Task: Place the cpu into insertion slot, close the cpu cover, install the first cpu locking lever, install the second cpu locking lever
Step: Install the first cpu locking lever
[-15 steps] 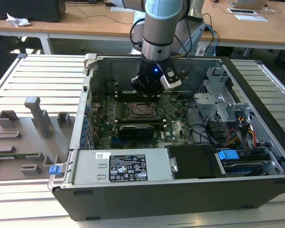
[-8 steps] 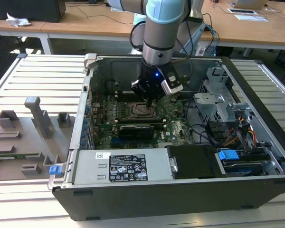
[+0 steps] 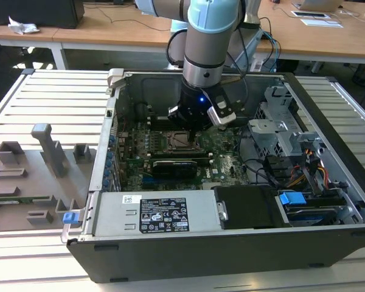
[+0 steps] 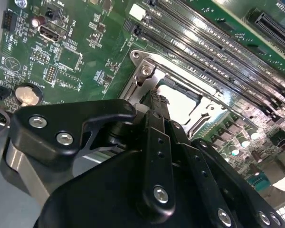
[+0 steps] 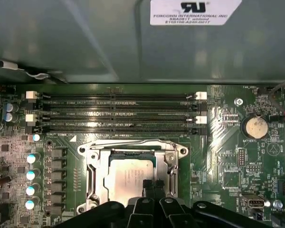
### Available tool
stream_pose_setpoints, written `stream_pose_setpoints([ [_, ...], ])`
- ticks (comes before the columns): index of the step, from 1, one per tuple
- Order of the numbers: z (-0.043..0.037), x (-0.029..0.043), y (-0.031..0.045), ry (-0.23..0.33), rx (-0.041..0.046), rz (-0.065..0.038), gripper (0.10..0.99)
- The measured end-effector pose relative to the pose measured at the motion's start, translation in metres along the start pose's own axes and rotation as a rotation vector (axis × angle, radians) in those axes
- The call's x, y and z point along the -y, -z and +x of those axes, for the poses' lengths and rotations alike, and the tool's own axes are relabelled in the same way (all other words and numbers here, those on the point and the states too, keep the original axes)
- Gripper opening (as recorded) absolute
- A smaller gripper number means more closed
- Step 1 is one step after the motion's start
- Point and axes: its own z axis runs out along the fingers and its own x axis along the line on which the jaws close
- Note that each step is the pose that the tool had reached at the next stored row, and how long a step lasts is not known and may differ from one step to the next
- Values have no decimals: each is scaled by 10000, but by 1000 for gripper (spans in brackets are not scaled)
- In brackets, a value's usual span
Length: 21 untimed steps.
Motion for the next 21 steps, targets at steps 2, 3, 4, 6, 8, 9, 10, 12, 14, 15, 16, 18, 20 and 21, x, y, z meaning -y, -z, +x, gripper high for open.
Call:
stream_pose_setpoints([
  [2,0,-1,44,2,-1,29,110],
  [3,2,-6,144,0,0,69,110],
  [4,3,-9,209,0,-1,92,110],
  [6,3,-12,268,0,-1,109,110],
  [8,4,-15,334,0,-1,122,110],
  [9,5,-16,357,-1,-1,125,110],
  [10,5,-16,371,-1,-1,126,110],
  [12,5,-18,402,0,-1,131,110],
  [14,6,-20,449,0,-1,141,110],
  [15,6,-21,463,-1,-1,143,110],
  [16,6,-21,474,0,-1,144,110],
  [18,6,-22,502,0,-2,149,110],
  [20,7,-25,568,-1,-1,152,110],
  [21,8,-27,607,-1,-2,155,110],
])
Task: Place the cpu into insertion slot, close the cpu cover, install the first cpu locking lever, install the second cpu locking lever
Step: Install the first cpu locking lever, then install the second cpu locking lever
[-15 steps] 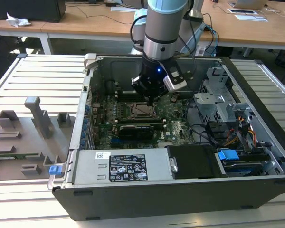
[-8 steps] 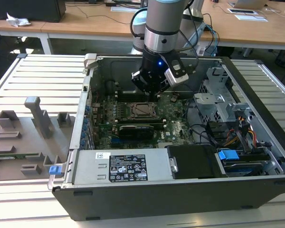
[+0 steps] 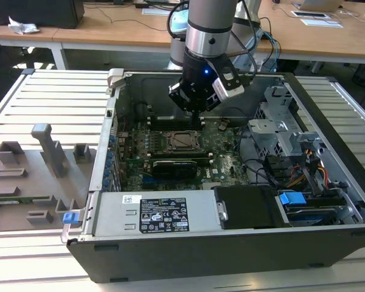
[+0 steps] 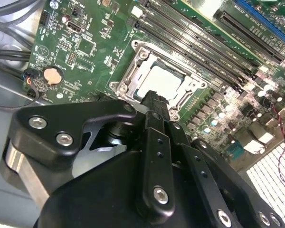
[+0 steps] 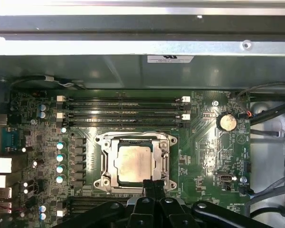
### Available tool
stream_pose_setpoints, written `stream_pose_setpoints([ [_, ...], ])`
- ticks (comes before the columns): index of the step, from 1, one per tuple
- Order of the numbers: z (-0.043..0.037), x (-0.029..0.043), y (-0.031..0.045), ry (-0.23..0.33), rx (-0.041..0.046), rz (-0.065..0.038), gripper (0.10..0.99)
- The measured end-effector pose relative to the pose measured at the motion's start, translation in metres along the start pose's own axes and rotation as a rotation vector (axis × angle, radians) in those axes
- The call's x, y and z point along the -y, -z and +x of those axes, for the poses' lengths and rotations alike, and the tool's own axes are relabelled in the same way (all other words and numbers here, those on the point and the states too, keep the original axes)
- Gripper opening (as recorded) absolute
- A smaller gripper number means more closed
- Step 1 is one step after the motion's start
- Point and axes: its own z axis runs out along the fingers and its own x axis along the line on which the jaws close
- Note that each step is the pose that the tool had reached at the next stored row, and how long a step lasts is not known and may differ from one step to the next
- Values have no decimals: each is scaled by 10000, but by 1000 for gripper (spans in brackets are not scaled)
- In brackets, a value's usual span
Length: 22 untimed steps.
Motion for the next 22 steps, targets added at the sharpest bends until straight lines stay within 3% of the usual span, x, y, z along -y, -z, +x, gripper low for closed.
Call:
stream_pose_setpoints([
  [15,0,-1,30,1,0,-1,110],
  [18,1,28,31,0,0,0,110],
  [22,2,130,34,0,0,-1,110],
])
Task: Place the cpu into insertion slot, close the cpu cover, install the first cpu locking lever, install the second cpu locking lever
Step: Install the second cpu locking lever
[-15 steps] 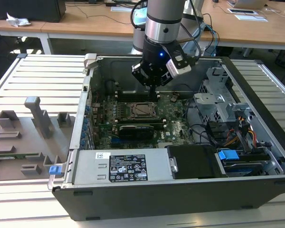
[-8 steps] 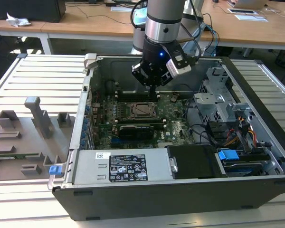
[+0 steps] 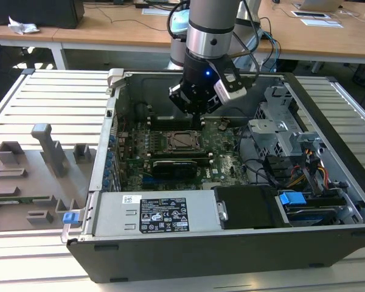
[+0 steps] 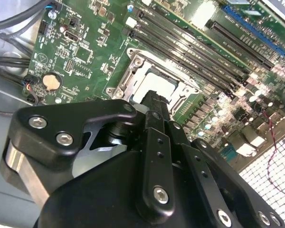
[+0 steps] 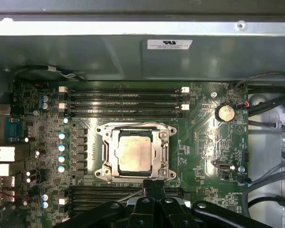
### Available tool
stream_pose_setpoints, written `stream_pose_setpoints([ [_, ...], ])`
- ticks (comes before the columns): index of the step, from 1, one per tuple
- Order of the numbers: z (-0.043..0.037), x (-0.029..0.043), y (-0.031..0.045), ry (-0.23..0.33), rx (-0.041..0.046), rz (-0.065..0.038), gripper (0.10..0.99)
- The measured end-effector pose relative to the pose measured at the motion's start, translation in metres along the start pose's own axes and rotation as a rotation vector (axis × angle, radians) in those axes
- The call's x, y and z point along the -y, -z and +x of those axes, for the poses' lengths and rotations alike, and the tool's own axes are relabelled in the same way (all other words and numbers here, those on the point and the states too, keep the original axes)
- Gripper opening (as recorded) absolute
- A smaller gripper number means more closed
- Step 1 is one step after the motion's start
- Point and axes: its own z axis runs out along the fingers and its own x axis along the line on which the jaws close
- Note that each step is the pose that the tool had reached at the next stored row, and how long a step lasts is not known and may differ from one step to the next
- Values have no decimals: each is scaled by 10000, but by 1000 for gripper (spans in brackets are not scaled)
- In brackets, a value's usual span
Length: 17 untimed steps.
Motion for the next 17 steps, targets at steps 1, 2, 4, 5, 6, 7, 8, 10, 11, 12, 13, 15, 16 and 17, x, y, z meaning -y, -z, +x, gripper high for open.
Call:
stream_pose_setpoints([
  [1,0,8,0,1,0,0,110],
  [2,0,19,0,0,0,0,110],
  [4,0,40,1,0,0,0,110],
  [5,1,51,2,0,0,1,110],
  [6,1,72,1,0,0,0,110],
  [7,1,86,0,0,0,0,110],
  [8,1,104,-1,0,0,0,110],
  [10,1,122,-4,0,0,0,110],
  [11,1,135,-7,0,0,0,110],
  [12,1,151,-11,0,0,0,110],
  [13,1,160,-13,0,0,0,110],
  [15,2,177,-17,-1,1,0,110],
  [16,2,188,-24,0,0,0,110],
  [17,1,194,-33,0,1,-2,110],
])
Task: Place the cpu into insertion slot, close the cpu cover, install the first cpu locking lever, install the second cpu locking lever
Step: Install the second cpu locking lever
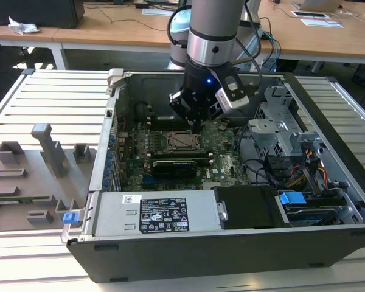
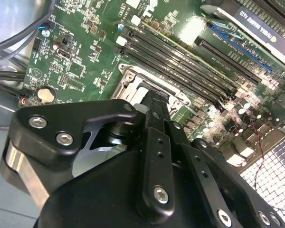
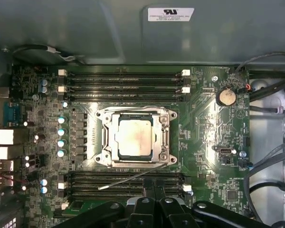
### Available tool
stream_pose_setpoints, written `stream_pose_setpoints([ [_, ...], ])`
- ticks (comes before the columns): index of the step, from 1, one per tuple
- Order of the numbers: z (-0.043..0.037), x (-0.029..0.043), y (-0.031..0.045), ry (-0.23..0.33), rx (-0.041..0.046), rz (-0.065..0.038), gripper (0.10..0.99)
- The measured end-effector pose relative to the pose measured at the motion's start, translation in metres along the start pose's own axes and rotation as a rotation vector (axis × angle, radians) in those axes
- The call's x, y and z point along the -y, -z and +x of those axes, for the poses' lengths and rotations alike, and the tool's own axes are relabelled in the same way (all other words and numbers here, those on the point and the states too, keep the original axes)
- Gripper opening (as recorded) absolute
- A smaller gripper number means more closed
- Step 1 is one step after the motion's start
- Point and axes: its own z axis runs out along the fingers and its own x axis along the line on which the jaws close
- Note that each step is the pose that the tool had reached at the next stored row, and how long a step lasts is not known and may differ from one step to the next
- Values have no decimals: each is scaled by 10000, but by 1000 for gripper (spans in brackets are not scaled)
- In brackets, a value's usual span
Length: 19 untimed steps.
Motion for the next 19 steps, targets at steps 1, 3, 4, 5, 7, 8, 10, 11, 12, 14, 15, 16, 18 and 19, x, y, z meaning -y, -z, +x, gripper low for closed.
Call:
stream_pose_setpoints([
  [1,0,8,-15,-1,0,1,110],
  [3,0,16,-38,0,0,1,110],
  [4,0,25,-59,-1,-1,2,110],
  [5,0,28,-79,-1,0,-4,110],
  [7,1,30,-119,1,0,-27,110],
  [8,2,32,-147,2,0,-31,110],
  [10,6,33,-190,0,-1,-31,110],
  [11,10,35,-227,0,-1,-32,110],
  [12,17,40,-266,0,-1,-36,110],
  [14,32,52,-293,1,0,-59,110],
  [15,42,59,-310,2,-1,-73,110],
  [16,54,62,-321,1,0,-87,110],
  [18,110,72,-368,2,0,-108,110],
  [19,135,73,-382,3,1,-108,110],
])
